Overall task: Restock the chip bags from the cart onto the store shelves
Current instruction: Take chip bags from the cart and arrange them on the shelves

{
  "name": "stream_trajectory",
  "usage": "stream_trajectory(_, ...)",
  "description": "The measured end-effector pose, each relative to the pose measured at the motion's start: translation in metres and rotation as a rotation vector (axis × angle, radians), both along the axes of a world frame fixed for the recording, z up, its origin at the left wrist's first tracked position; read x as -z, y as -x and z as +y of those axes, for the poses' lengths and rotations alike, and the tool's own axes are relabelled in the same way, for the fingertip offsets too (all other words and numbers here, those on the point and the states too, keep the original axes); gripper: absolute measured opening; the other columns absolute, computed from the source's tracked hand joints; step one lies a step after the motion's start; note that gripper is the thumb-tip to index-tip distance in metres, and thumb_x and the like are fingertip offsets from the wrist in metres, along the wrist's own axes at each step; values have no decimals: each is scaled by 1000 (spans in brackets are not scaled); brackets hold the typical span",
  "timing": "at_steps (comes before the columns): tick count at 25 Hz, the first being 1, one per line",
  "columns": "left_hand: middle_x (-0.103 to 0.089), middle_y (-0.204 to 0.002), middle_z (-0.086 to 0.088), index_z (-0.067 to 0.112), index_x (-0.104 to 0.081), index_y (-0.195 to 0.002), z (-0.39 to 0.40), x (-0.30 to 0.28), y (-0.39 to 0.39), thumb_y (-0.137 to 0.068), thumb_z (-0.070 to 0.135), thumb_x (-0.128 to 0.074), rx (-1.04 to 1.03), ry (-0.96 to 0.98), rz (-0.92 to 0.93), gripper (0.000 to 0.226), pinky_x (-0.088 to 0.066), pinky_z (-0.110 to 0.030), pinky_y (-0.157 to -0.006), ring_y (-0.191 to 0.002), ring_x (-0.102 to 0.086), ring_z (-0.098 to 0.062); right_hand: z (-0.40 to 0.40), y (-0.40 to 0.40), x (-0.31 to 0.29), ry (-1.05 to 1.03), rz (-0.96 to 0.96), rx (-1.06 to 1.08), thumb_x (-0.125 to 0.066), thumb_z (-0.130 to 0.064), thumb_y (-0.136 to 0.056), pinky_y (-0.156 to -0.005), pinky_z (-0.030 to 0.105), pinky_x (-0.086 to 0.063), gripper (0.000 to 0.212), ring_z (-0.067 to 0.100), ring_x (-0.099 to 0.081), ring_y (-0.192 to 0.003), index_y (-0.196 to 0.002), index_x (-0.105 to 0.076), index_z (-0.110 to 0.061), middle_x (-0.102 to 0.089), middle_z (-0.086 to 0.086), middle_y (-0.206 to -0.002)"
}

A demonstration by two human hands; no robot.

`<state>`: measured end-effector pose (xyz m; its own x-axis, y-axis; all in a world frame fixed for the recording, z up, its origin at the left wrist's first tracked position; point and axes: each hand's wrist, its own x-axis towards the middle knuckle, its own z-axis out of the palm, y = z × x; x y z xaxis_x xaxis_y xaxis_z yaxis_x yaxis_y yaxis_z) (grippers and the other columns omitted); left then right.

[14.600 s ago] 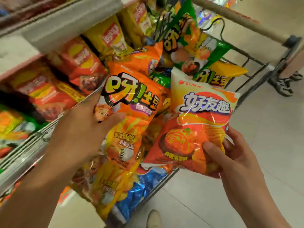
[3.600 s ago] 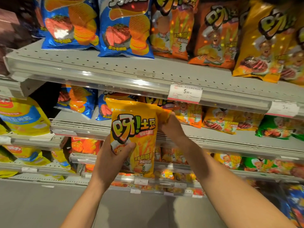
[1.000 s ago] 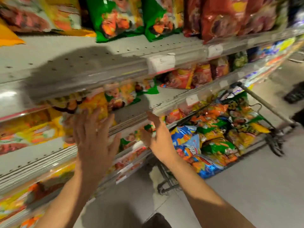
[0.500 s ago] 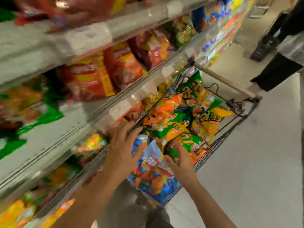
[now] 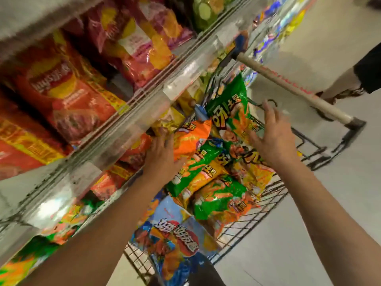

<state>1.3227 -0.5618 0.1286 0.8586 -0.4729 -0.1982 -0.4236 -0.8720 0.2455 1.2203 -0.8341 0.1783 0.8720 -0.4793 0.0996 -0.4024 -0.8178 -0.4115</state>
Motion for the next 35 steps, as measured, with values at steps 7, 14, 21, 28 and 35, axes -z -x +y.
stream_trajectory(7,-20,-162,-21,16,3,-159,-45,38,-31,-76,72,-68,-96,-245,265,123,-30,-51,-114,-148,-23,-39,-28,-72,31,-274,587,19,-72,-71,-75,-96,47,-52,96,38,-61,-118,-145,-37,-15,-58,17,-136)
stream_trajectory(14,-49,-148,-13,35,-23,-156,6,29,-27,-87,41,-73,-206,114,279,86,-46,-51,-103,-130,-51,-39,-29,-40,67,-572,290,111,-89,-37,-73,-97,37,-46,93,27,-58,-123,-148,-36,-21,-61,3,-137)
stream_trajectory(21,-60,-137,-5,37,-34,-151,45,2,12,-83,39,-78,-287,444,318,81,-48,-45,-102,-123,-57,-30,-11,23,47,-803,53,148,-90,-22,-73,-92,43,-57,69,12,-70,-103,-131,-53,-24,-73,-7,-115)
stream_trajectory(28,-67,-119,12,36,-42,-147,112,-40,86,-87,40,-76,-377,691,383,70,-50,-24,-93,-107,-64,-11,65,93,3,-802,-17,46,-89,-21,-75,-96,52,-56,67,18,-72,-105,-132,-54,-23,-74,-3,-115)
stream_trajectory(35,-74,-97,21,26,-61,-122,259,-75,217,-92,18,-70,-420,935,358,32,-48,-4,-75,-83,-66,13,196,170,-32,-846,-47,-156,-90,-27,-74,-101,53,-53,58,22,-71,-110,-125,-61,-25,-76,-1,-116)
